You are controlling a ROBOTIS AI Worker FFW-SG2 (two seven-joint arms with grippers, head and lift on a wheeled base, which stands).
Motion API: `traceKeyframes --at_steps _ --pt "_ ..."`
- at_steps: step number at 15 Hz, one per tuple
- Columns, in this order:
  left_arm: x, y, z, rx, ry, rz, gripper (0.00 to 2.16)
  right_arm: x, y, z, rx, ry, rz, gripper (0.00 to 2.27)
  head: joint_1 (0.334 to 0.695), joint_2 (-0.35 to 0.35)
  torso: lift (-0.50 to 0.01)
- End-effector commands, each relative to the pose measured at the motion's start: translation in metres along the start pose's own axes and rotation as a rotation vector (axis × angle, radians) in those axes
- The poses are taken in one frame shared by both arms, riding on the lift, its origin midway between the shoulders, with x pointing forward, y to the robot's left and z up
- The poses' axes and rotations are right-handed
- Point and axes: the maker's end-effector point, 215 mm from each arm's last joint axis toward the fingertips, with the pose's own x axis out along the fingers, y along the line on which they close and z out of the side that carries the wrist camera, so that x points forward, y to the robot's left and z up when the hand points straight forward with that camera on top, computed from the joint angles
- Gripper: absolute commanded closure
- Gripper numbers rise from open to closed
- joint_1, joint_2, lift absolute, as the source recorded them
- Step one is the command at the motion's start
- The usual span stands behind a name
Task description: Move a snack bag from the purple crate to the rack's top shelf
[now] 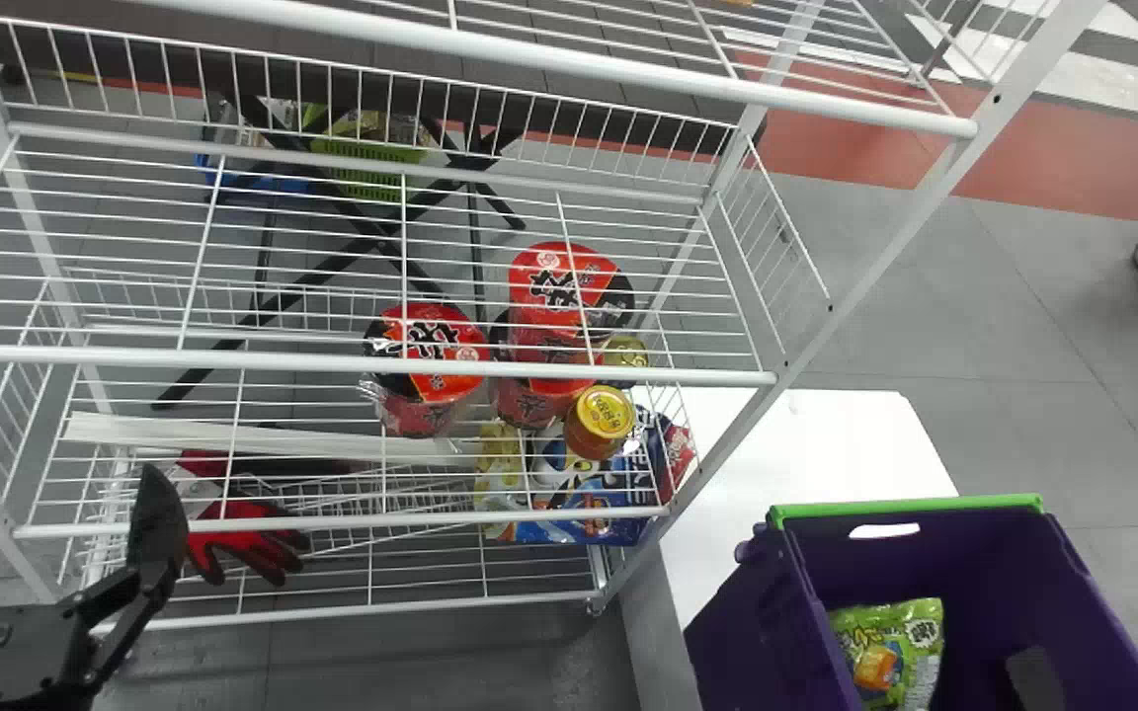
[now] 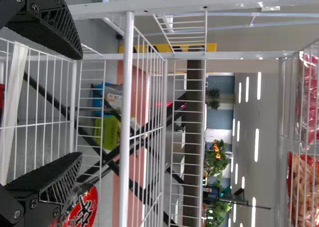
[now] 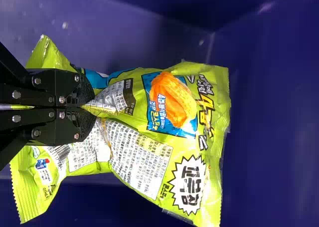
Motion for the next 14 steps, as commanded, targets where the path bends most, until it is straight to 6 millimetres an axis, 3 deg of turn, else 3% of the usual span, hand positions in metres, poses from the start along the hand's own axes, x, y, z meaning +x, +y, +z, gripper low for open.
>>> traceKeyframes --at_steps 1,14 --pt "0.000 0.001 0.001 0.002 0.000 0.002 0.14 0.001 0.005 0.006 0.004 -0.019 0.006 1.68 0.695 -0.350 -0.361" --pt "0.002 -0.002 -0.002 0.019 0.036 0.000 0.14 -0.017 0.025 0.030 0.071 -0.097 0.055 1.68 0.695 -0.350 -0.309"
